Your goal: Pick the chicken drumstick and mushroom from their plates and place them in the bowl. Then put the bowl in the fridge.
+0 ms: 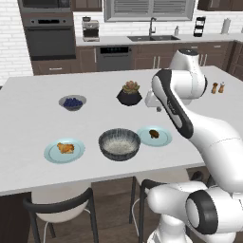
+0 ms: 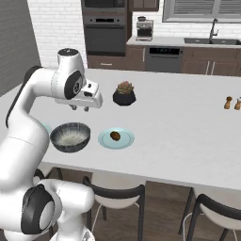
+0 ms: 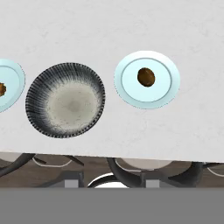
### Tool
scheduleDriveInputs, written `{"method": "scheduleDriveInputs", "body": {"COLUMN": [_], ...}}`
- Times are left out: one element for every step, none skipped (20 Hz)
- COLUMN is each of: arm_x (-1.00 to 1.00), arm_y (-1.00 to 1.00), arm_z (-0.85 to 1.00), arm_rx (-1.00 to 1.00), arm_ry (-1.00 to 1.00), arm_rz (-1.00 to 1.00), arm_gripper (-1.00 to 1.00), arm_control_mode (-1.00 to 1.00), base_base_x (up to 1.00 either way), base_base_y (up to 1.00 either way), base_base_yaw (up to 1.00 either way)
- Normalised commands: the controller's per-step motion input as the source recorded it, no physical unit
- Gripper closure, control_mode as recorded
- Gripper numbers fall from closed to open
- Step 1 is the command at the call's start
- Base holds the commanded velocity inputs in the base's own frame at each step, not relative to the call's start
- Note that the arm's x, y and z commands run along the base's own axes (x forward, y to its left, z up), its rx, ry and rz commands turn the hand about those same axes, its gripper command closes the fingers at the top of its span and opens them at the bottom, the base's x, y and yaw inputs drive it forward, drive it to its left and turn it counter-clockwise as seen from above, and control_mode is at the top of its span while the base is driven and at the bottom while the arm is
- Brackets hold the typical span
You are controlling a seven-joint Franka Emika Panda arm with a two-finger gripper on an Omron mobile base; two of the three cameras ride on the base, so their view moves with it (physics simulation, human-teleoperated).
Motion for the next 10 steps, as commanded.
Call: {"method": "scheduleDriveInputs", "body": {"arm_x": [0.00, 0.00, 0.00, 0.00, 0.00, 0.00, 0.00, 0.00, 0.00, 0.00], "arm_y": [0.00, 0.00, 0.00, 0.00, 0.00, 0.00, 0.00, 0.00, 0.00, 0.00], "arm_z": [0.03, 0.00, 0.00, 0.00, 0.00, 0.00, 0.00, 0.00, 0.00, 0.00], "arm_rx": [0.00, 0.00, 0.00, 0.00, 0.00, 0.00, 0.00, 0.00, 0.00, 0.00], "arm_ry": [0.00, 0.00, 0.00, 0.00, 0.00, 0.00, 0.00, 0.00, 0.00, 0.00], "arm_rz": [0.00, 0.00, 0.00, 0.00, 0.00, 0.00, 0.00, 0.00, 0.00, 0.00], "arm_gripper": [-1.00, -1.00, -1.00, -1.00, -1.00, -1.00, -1.00, -1.00, -1.00, -1.00], "arm_control_mode": [-1.00, -1.00, -1.00, -1.00, -1.00, -1.00, -1.00, -1.00, -1.00, -1.00], "base_base_x": [0.00, 0.00, 0.00, 0.00, 0.00, 0.00, 0.00, 0.00, 0.00, 0.00], "base_base_y": [0.00, 0.00, 0.00, 0.00, 0.00, 0.00, 0.00, 0.00, 0.00, 0.00], "base_base_yaw": [0.00, 0.00, 0.00, 0.00, 0.00, 0.00, 0.00, 0.00, 0.00, 0.00]}}
